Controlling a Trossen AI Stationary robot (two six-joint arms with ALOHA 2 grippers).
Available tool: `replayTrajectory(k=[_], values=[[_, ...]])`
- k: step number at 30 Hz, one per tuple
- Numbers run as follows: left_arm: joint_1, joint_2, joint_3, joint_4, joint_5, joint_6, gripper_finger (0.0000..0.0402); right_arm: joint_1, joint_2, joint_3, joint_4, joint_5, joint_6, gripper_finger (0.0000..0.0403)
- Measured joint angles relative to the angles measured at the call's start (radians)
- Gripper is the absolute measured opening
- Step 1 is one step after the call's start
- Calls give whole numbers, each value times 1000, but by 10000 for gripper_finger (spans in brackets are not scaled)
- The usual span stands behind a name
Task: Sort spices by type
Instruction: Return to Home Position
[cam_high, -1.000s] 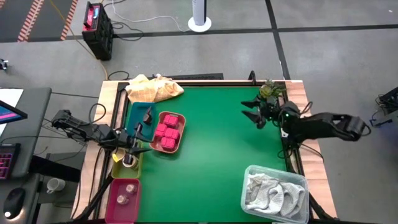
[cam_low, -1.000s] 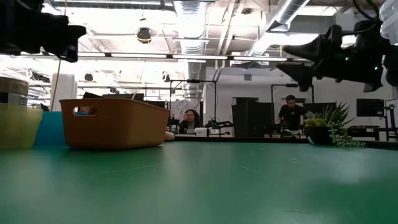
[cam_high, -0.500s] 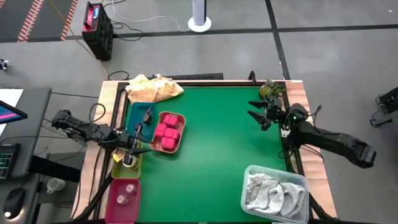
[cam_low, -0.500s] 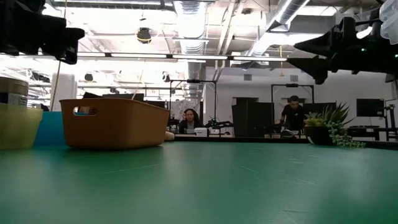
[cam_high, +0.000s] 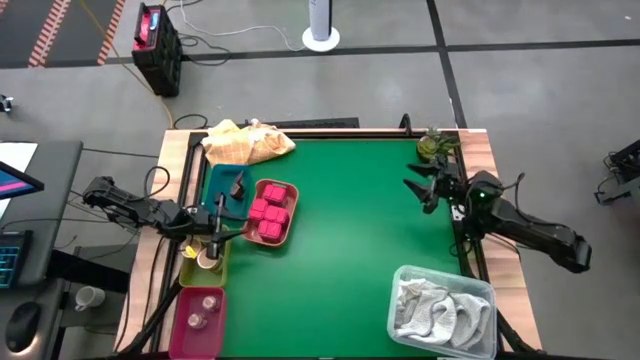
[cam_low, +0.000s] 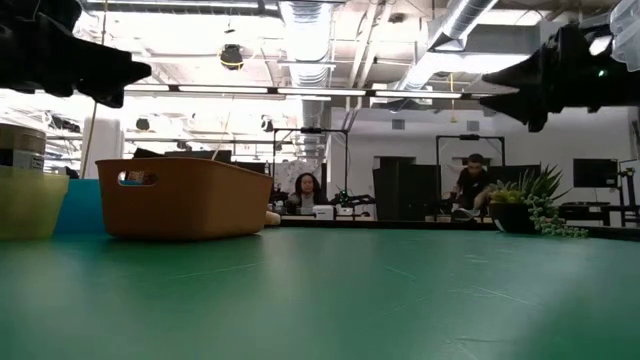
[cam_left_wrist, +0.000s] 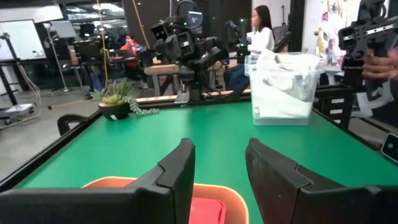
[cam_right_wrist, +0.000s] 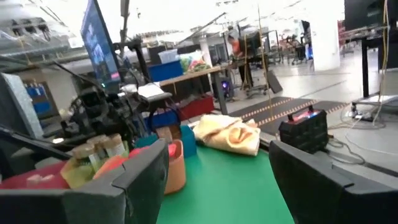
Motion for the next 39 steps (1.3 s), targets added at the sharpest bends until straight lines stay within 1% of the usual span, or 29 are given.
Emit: replayTrajectory(k=[4,6,9,11,19,23,26,29,36,39], values=[[0,0,0,-1,0,0,133,45,-66,28,-108,59,-10,301],[0,0,0,-3,0,0,133,69,-97,35,-179,102,-22,301],[0,0,0,-7,0,-5,133,105,-148,60,-259,180,-35,301],[0,0,0,-8,0,-6,133,127,-171,66,-296,214,-37,301],[0,0,0,-10,0,-5,133,183,-168,69,-315,250,-55,301],[0,0,0,-13,0,-5,133,197,-168,68,-357,278,-52,301],[0,0,0,-14,0,-5,133,216,-169,42,-358,286,-53,301],[0,0,0,-17,-3,-5,133,229,-168,19,-389,320,-55,301],[0,0,3,-77,-55,33,133,260,-164,9,-383,320,-51,301],[0,1,4,-102,-62,-12,133,284,-164,9,-384,319,-52,301]])
